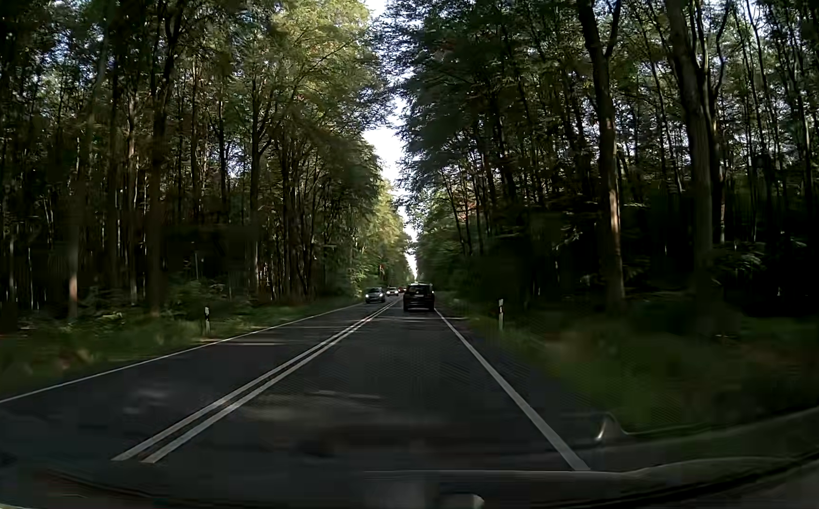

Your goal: Follow the waypoints while adhering to traffic rules and regulations

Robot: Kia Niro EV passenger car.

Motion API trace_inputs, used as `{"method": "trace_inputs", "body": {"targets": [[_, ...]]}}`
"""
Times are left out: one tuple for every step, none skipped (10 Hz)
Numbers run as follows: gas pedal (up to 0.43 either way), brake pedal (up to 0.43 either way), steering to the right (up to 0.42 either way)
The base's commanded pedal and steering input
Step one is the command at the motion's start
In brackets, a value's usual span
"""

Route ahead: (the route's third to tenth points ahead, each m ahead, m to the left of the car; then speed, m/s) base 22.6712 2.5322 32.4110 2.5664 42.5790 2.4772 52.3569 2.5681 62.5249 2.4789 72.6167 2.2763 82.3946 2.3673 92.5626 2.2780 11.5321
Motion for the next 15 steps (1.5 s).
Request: {"method": "trace_inputs", "body": {"targets": [[0.000, 0.000, 0.000], [0.000, 0.000, 0.000], [0.000, 0.000, 0.000], [0.000, 0.000, 0.000], [0.000, 0.006, 0.000], [0.000, 0.000, 0.000], [0.000, 0.000, 0.000], [0.000, 0.000, 0.000], [0.000, 0.000, 0.000], [0.000, 0.000, 0.000], [0.000, 0.000, 0.000], [0.000, 0.000, 0.000], [0.000, 0.000, 0.000], [0.000, 0.000, 0.000], [0.000, 0.000, 0.000]]}}
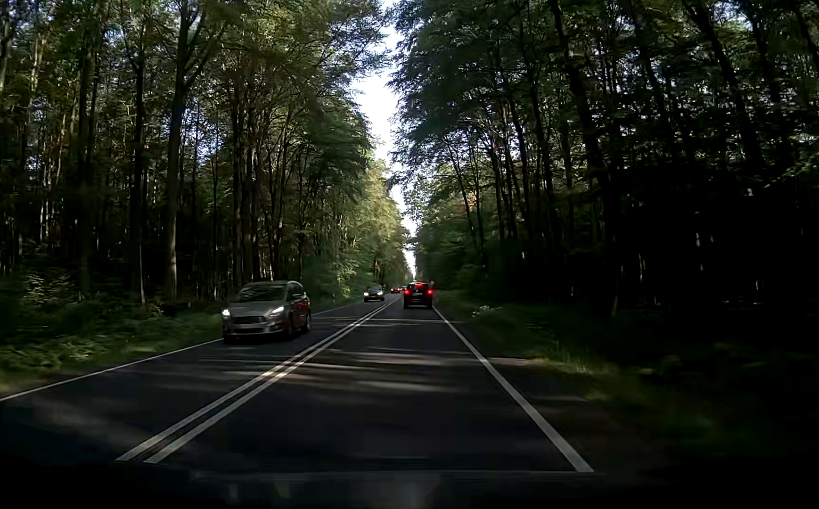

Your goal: Follow the waypoints while adhering to traffic rules and regulations

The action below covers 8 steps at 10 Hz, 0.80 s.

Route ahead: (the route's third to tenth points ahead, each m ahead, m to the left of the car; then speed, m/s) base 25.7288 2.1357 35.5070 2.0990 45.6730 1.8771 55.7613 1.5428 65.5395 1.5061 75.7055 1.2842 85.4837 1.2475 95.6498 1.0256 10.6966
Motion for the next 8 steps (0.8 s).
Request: {"method": "trace_inputs", "body": {"targets": [[0.000, 0.000, 0.000], [0.000, 0.000, 0.000], [0.000, 0.000, 0.000], [0.000, 0.000, 0.000], [0.000, 0.000, 0.000], [0.000, 0.000, 0.000], [0.000, 0.000, 0.000], [0.000, 0.000, 0.000]]}}
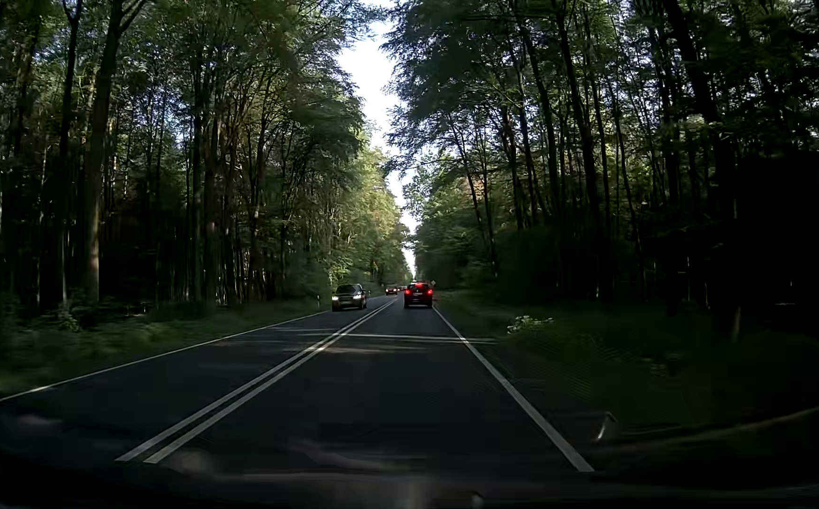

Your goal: Follow the waypoints while adhering to traffic rules and regulations

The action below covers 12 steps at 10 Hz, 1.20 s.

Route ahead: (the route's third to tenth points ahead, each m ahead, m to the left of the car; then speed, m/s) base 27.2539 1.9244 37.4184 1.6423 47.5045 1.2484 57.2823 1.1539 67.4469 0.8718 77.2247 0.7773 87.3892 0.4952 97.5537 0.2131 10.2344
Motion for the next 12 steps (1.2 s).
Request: {"method": "trace_inputs", "body": {"targets": [[0.000, 0.000, 0.000], [0.000, 0.000, 0.000], [0.000, 0.000, 0.000], [0.000, 0.000, 0.000], [0.000, 0.000, 0.000], [0.000, 0.000, 0.000], [0.000, 0.000, 0.000], [0.000, 0.000, 0.000], [0.000, 0.000, 0.000], [0.000, 0.000, 0.000], [0.000, 0.000, 0.000], [0.000, 0.000, 0.000]]}}
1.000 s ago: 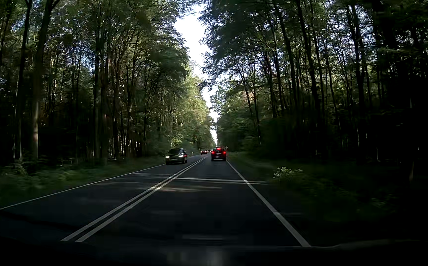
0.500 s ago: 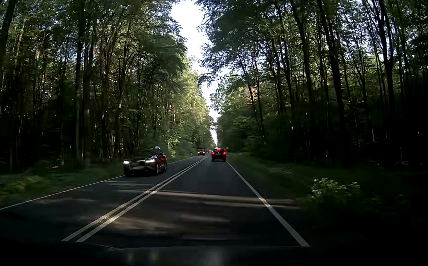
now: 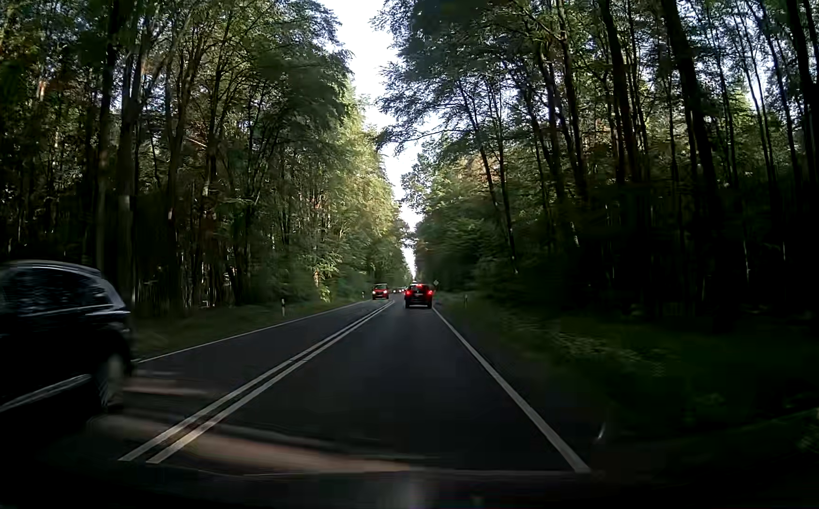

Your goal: Follow the waypoints while adhering to traffic rules and regulations

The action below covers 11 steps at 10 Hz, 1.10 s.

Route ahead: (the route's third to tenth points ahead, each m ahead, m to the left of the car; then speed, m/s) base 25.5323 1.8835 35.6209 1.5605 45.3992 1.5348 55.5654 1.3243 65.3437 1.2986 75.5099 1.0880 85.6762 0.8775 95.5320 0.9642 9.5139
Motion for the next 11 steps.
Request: {"method": "trace_inputs", "body": {"targets": [[0.000, 0.000, 0.000], [0.000, 0.000, 0.000], [0.000, 0.000, 0.000], [0.000, 0.000, 0.000], [0.008, 0.006, 0.000], [0.028, 0.000, 0.000], [0.028, 0.000, 0.000], [0.028, 0.000, 0.000], [0.028, 0.000, 0.000], [0.028, 0.000, 0.000], [0.028, 0.000, 0.000]]}}
